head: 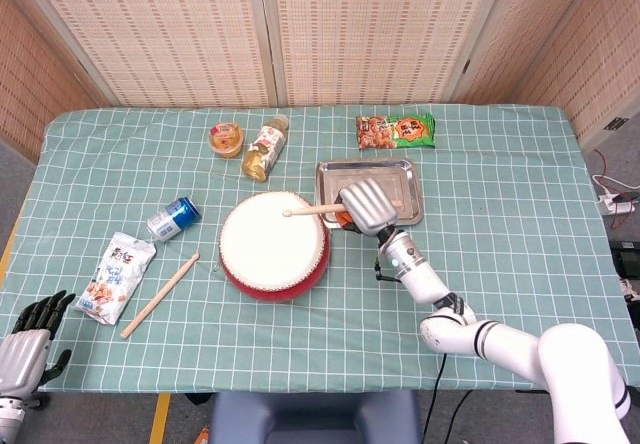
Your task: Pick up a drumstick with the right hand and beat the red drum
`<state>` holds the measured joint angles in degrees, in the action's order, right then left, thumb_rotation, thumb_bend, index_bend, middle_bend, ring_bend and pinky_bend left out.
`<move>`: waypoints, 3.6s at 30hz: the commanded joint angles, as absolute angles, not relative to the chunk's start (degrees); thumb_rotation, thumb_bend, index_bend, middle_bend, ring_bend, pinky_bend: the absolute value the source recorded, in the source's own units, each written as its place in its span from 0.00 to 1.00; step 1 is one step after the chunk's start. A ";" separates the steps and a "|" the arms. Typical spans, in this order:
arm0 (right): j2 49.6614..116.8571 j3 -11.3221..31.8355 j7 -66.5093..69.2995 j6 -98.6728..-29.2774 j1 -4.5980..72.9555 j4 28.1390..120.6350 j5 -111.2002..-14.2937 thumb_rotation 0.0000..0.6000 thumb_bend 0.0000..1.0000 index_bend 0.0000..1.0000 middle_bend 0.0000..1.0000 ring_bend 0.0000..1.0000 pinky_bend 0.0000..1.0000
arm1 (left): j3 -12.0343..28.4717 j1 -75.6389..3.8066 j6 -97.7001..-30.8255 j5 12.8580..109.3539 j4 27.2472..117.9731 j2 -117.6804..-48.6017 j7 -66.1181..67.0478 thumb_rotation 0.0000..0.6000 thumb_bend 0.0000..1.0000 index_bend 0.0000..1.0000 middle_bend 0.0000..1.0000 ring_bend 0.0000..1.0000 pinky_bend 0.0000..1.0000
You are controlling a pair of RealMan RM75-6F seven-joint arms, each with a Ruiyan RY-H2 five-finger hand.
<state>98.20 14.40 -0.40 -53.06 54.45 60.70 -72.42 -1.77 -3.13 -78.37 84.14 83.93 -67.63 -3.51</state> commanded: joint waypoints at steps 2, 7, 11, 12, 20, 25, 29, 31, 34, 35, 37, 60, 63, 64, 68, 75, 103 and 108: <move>96.64 12.71 -11.84 -48.17 55.39 61.55 -72.13 1.00 0.68 1.00 1.00 1.00 1.00 | -1.81 -3.06 -78.31 83.98 83.96 -67.61 -3.52 1.00 0.35 0.00 0.00 0.00 0.02; 96.12 11.22 -22.77 -44.90 56.65 62.42 -69.12 1.00 0.68 1.00 1.00 1.00 1.00 | -1.87 -2.92 -78.19 83.66 83.81 -67.61 -3.63 1.00 0.35 0.00 0.00 0.00 0.02; 96.63 12.68 -23.49 -47.52 55.98 63.80 -67.54 1.00 0.68 1.00 1.00 1.00 1.00 | -1.91 -2.90 -78.10 83.62 83.63 -67.69 -3.73 1.00 0.35 0.00 0.00 0.00 0.02; 97.07 13.43 -21.26 -49.41 55.40 64.00 -68.05 1.00 0.68 1.00 1.00 1.00 1.00 | -1.93 -2.91 -78.08 83.65 83.58 -67.73 -3.81 1.00 0.35 0.00 0.00 0.00 0.02; 98.97 16.67 -4.19 -56.92 52.91 62.08 -72.17 1.00 0.68 1.00 1.00 1.00 1.00 | -1.83 -2.98 -78.38 83.97 83.38 -67.79 -3.92 1.00 0.34 0.00 0.00 0.00 0.02; 98.29 15.13 -8.33 -53.71 53.50 61.97 -71.65 1.00 0.68 1.00 1.00 1.00 1.00 | -1.87 -3.11 -78.21 84.05 83.49 -67.89 -3.85 1.00 0.35 0.00 0.00 0.00 0.02; 97.94 13.01 -14.54 -49.20 54.35 62.08 -70.08 1.00 0.68 1.00 1.00 1.00 1.00 | -1.89 -3.14 -77.99 83.87 83.51 -67.86 -3.79 1.00 0.34 0.00 0.00 0.00 0.02; 97.67 12.10 -19.04 -47.37 54.94 62.00 -68.97 1.00 0.68 1.00 1.00 1.00 1.00 | -1.90 -3.10 -77.94 83.73 83.45 -67.84 -3.78 1.00 0.34 0.00 0.00 0.00 0.02; 97.63 11.42 -24.82 -46.75 55.47 62.12 -67.61 1.00 0.68 1.00 1.00 1.00 1.00 | -1.87 -3.04 -77.86 83.50 83.35 -67.84 -3.82 1.00 0.34 0.00 0.00 0.00 0.02; 97.75 11.72 -25.09 -47.31 55.37 62.43 -67.33 1.00 0.68 1.00 1.00 1.00 1.00 | -1.88 -3.05 -77.83 83.50 83.34 -67.85 -3.85 1.00 0.34 0.00 0.00 0.00 0.02; 98.13 13.06 -22.80 -49.65 54.74 63.29 -67.42 1.00 0.68 1.00 1.00 1.00 1.00 | -1.91 -3.09 -77.78 83.58 83.32 -67.91 -3.89 1.00 0.34 0.00 0.00 0.00 0.02; 102.73 16.35 1.54 -37.51 54.63 42.64 -63.54 1.00 0.58 1.00 0.94 0.91 0.96 | -1.73 -3.60 -77.14 82.94 85.66 -67.42 -0.98 1.00 0.34 0.00 0.00 0.00 0.02; 106.04 16.42 4.65 -35.44 56.56 36.47 -64.85 1.00 0.55 0.96 0.89 0.85 0.90 | -1.68 -3.62 -76.85 82.41 86.17 -67.17 -0.38 1.00 0.34 0.00 0.00 0.00 0.02; 106.99 16.35 5.51 -34.95 57.08 34.62 -65.31 1.00 0.55 0.95 0.87 0.82 0.88 | -1.67 -3.61 -76.78 82.26 86.28 -67.12 -0.26 1.00 0.34 0.00 0.00 0.00 0.02; 110.37 16.03 9.78 -33.19 58.90 27.80 -67.26 1.00 0.52 0.87 0.78 0.72 0.78 | -1.68 -3.56 -76.44 81.67 86.58 -66.99 0.12 1.00 0.34 0.00 0.00 0.00 0.02; 113.83 15.29 16.56 -28.27 61.30 19.97 -69.72 1.00 0.46 0.63 0.54 0.45 0.57 | -1.61 -3.60 -76.00 81.08 86.69 -67.08 0.27 1.00 0.34 0.00 0.00 0.00 0.02; 110.87 15.24 18.10 -24.14 61.94 20.56 -71.63 1.00 0.35 0.09 0.17 0.05 0.12 | -1.66 -3.69 -76.58 81.80 86.73 -67.06 0.15 1.00 0.35 0.00 0.00 0.00 0.02; 111.59 15.25 15.88 -23.35 62.68 19.14 -71.44 1.00 0.34 0.05 0.15 0.02 0.08 | -1.61 -3.82 -76.30 81.66 86.47 -67.14 0.02 1.00 0.34 0.00 0.00 0.00 0.02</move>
